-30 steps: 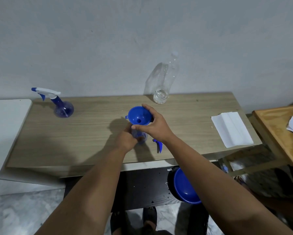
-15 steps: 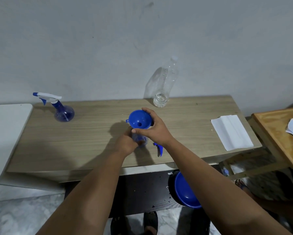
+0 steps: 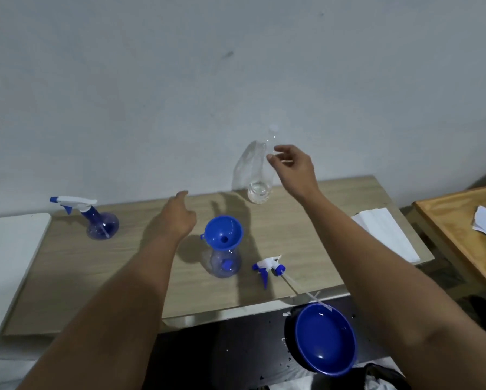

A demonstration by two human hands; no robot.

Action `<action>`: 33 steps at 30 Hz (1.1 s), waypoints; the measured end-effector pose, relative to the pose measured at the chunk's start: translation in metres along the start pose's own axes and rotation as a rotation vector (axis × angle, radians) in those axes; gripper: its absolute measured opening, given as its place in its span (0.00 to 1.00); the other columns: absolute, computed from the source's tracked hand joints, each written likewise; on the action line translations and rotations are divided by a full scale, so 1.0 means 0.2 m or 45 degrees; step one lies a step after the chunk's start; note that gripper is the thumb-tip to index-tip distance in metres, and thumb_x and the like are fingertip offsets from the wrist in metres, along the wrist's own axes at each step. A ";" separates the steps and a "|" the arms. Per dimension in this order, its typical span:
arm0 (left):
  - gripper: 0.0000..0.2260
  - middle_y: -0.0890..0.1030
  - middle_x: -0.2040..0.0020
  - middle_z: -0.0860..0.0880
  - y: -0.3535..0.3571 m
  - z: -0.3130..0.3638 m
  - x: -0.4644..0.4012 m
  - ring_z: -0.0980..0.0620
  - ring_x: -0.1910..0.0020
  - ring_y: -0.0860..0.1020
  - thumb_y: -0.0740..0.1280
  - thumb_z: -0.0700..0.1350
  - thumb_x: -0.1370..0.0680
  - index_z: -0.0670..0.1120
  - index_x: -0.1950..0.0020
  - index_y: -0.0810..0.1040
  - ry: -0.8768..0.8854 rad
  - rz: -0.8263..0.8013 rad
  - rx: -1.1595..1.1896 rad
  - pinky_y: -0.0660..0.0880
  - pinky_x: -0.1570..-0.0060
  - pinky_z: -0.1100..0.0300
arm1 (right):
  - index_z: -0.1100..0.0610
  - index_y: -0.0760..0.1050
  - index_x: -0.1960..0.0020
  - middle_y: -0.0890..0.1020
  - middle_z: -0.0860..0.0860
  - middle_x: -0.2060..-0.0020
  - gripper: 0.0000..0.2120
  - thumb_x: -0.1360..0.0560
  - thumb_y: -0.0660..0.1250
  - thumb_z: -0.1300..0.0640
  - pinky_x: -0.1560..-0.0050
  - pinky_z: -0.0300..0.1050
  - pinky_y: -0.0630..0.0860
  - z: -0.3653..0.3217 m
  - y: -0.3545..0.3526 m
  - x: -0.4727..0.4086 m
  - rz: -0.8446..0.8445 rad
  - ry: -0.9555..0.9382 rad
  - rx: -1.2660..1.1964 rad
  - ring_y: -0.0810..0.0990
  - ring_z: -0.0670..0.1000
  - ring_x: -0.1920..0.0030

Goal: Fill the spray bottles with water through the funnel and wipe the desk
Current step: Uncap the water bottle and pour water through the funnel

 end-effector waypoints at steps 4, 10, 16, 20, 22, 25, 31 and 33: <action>0.32 0.71 0.26 0.47 0.00 0.47 -0.17 0.47 0.28 0.70 0.69 0.51 0.24 0.51 0.21 0.63 0.223 0.005 0.105 0.68 0.31 0.52 | 0.53 0.73 0.26 0.80 0.52 0.34 0.26 0.21 0.72 0.48 0.34 0.48 0.76 -0.08 -0.04 -0.26 0.001 -0.024 0.240 0.80 0.52 0.35; 0.41 0.73 0.30 0.49 0.29 0.90 -0.31 0.45 0.30 0.72 0.77 0.57 0.33 0.54 0.24 0.63 0.295 -0.248 0.224 0.73 0.35 0.49 | 0.57 0.67 0.21 0.75 0.57 0.25 0.31 0.19 0.70 0.47 0.30 0.49 0.71 0.00 0.07 -0.52 -0.216 -0.047 0.501 0.74 0.58 0.26; 0.49 0.68 0.24 0.51 0.47 1.00 -0.32 0.47 0.28 0.70 0.79 0.56 0.31 0.51 0.19 0.54 0.223 -0.328 0.351 0.70 0.35 0.53 | 0.55 0.76 0.38 0.83 0.47 0.44 0.15 0.20 0.72 0.47 0.40 0.46 0.77 0.12 0.03 -0.42 -0.108 -0.142 0.159 0.80 0.49 0.41; 0.49 0.68 0.24 0.50 0.50 1.07 -0.25 0.47 0.28 0.71 0.80 0.56 0.33 0.53 0.20 0.54 0.238 -0.321 0.415 0.71 0.36 0.54 | 0.53 0.76 0.43 0.84 0.44 0.48 0.13 0.21 0.72 0.47 0.42 0.45 0.78 0.15 -0.05 -0.31 -0.038 -0.145 0.044 0.81 0.47 0.41; 0.47 0.71 0.26 0.51 0.51 1.10 -0.20 0.48 0.31 0.73 0.81 0.56 0.33 0.54 0.22 0.57 0.252 -0.302 0.454 0.73 0.37 0.53 | 0.52 0.76 0.43 0.84 0.44 0.49 0.12 0.21 0.73 0.47 0.43 0.47 0.79 0.13 -0.10 -0.25 -0.017 -0.159 0.017 0.82 0.47 0.42; 0.46 0.73 0.30 0.52 0.53 1.13 -0.08 0.50 0.34 0.75 0.81 0.57 0.34 0.56 0.24 0.59 0.249 -0.293 0.490 0.75 0.37 0.50 | 0.52 0.77 0.45 0.84 0.43 0.49 0.11 0.22 0.73 0.48 0.43 0.44 0.79 0.11 -0.19 -0.17 0.015 -0.175 0.011 0.82 0.46 0.42; 0.43 0.76 0.33 0.54 0.63 1.10 0.19 0.52 0.36 0.77 0.81 0.55 0.35 0.56 0.26 0.62 0.250 -0.373 0.476 0.76 0.37 0.48 | 0.53 0.79 0.45 0.85 0.44 0.51 0.11 0.24 0.76 0.53 0.47 0.40 0.78 0.19 -0.31 0.08 0.017 -0.139 -0.064 0.84 0.43 0.46; 0.44 0.76 0.32 0.55 0.67 1.08 0.28 0.52 0.34 0.76 0.81 0.56 0.36 0.56 0.25 0.61 0.272 -0.410 0.424 0.75 0.36 0.48 | 0.54 0.79 0.41 0.86 0.47 0.48 0.15 0.25 0.78 0.56 0.46 0.44 0.80 0.21 -0.33 0.16 0.035 -0.143 -0.159 0.85 0.46 0.44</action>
Point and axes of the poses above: each hand's wrist, its own x-axis away from the middle knuckle, its own y-axis out of the palm, z = x × y, the point moved 7 cm from there along -x, towards the middle knuckle
